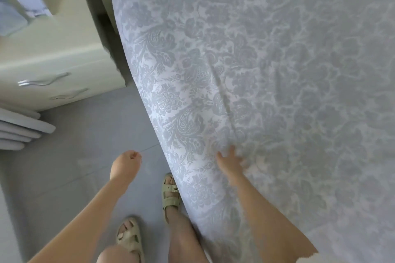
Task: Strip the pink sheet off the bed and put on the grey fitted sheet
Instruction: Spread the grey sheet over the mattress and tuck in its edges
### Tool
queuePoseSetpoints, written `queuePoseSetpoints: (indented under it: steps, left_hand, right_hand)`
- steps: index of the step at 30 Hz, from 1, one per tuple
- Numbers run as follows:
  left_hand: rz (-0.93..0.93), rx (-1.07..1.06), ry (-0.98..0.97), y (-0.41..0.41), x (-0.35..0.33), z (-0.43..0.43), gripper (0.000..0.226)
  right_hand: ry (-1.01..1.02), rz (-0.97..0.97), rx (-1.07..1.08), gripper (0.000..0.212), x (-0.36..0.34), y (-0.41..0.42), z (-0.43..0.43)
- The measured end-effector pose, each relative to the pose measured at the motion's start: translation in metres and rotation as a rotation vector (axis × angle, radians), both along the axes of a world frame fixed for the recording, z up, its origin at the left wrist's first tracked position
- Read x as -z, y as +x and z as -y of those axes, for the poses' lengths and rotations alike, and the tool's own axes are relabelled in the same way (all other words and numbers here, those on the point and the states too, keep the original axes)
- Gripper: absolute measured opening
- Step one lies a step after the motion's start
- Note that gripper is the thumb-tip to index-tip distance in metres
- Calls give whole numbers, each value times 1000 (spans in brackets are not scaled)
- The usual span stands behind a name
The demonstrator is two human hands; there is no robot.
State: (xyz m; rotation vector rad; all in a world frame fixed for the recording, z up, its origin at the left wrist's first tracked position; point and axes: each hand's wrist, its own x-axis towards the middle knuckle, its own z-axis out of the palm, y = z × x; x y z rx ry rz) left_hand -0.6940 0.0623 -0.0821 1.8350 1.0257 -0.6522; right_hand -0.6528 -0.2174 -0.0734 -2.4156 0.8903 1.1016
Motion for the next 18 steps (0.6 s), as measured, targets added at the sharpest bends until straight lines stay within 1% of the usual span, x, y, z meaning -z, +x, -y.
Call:
queuePoseSetpoints:
  steps: [1, 2, 3, 4, 5, 6, 7, 8, 10, 11, 13, 15, 18]
  left_hand:
    - [-7, -13, -7, 5, 7, -2, 21]
    - [-17, -27, -14, 9, 16, -4, 21]
    - [-32, -42, -22, 15, 21, -7, 22]
    - [-44, -61, -32, 20, 25, -9, 22]
    - [-57, -82, -39, 25, 28, -13, 22]
    - [-63, -100, -35, 31, 31, -17, 22]
    - [-71, -116, -28, 38, 34, -21, 22]
    - [-78, -137, -28, 45, 37, -25, 23]
    - [-95, -226, -80, 63, 43, -32, 19]
    - [-92, -283, -129, 74, 46, -36, 17]
    - [-50, -405, -234, 101, 50, -41, 17]
    - [-12, -495, -330, 131, 53, -43, 20]
    - [-6, -564, -513, 177, 58, -45, 21]
  right_hand:
    - [16, -21, -81, 74, 8, -5, -38]
    - [80, -68, -165, 72, 8, -10, -76]
    - [199, -111, -253, 66, 6, -12, -108]
    - [335, -129, -339, 55, 1, -9, -128]
    - [454, -70, -381, 38, -5, -1, -141]
    - [461, 86, -426, 17, -5, 11, -145]
    - [425, 223, -500, 6, -3, 27, -145]
    - [390, 273, -531, 9, 2, 48, -143]
    - [344, 253, -471, 33, 0, 96, -144]
    - [340, 281, -495, 38, 0, 121, -146]
    - [329, 406, -642, 38, 4, 169, -155]
    - [320, 544, -850, 32, 7, 214, -178]
    - [315, 694, -1281, 22, 17, 273, -217]
